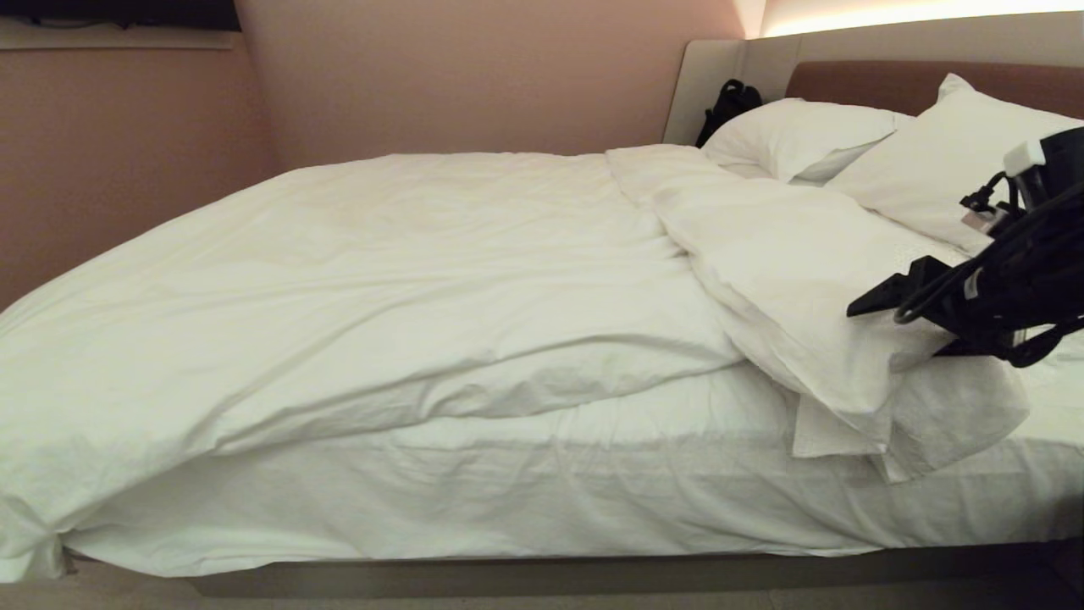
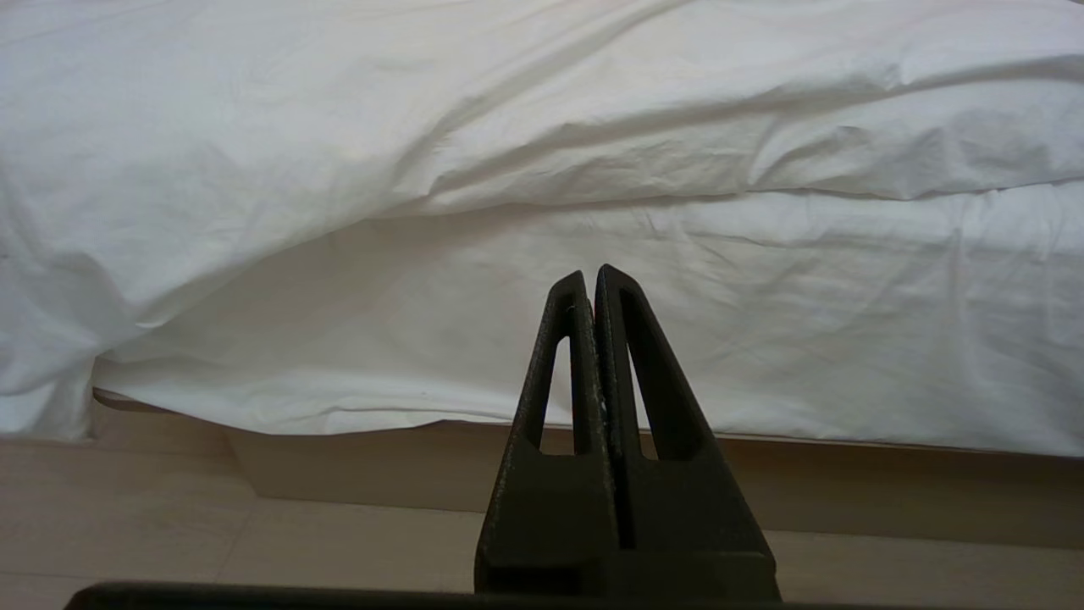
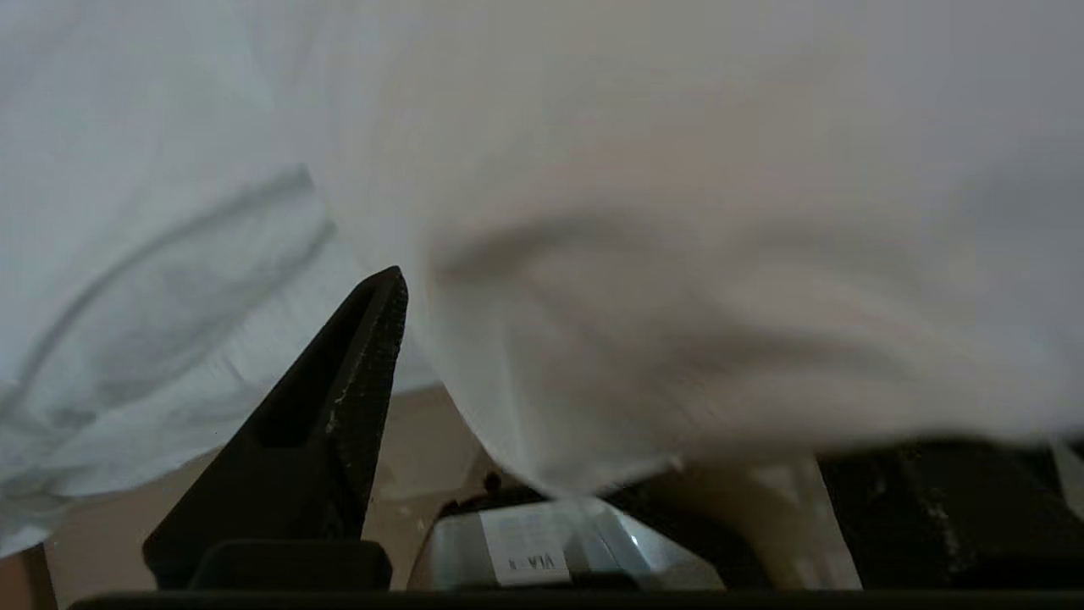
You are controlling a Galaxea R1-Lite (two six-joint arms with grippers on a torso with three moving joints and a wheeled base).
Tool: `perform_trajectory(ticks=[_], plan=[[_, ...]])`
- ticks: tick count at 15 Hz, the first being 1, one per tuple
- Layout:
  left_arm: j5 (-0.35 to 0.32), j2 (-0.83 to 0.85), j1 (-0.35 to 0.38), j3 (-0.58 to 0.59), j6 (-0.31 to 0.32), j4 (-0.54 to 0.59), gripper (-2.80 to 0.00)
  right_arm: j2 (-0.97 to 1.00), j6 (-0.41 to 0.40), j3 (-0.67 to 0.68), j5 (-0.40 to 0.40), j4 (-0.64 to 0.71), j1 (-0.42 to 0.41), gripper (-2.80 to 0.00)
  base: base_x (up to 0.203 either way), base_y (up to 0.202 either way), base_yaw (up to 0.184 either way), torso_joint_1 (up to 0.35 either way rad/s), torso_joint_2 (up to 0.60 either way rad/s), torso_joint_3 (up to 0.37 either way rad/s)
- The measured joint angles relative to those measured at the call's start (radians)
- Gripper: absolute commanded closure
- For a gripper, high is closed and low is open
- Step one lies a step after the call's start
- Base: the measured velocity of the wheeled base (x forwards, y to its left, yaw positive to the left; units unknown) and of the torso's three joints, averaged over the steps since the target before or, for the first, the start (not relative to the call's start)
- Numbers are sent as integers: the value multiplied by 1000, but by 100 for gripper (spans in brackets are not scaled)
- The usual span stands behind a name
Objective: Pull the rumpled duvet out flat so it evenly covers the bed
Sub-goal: Flatten the corners of the folded blanket
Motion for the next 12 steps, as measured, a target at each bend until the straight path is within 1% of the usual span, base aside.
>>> perform_trajectory(ticks=[4,7,10,11,12], plan=[[0,0,1,0,0,0,0,-142,-15,70,-2,117,26,-280,0,0,0,0,0,0],[0,0,0,0,0,0,0,-244,-67,107,-3,186,132,-280,0,0,0,0,0,0],[0,0,0,0,0,0,0,-224,-136,98,-7,202,204,-280,0,0,0,0,0,0],[0,0,0,0,0,0,0,-195,-155,87,-13,196,218,0,0,0,0,0,0,0],[0,0,0,0,0,0,0,-154,-173,71,-24,186,231,0,0,0,0,0,0,0]])
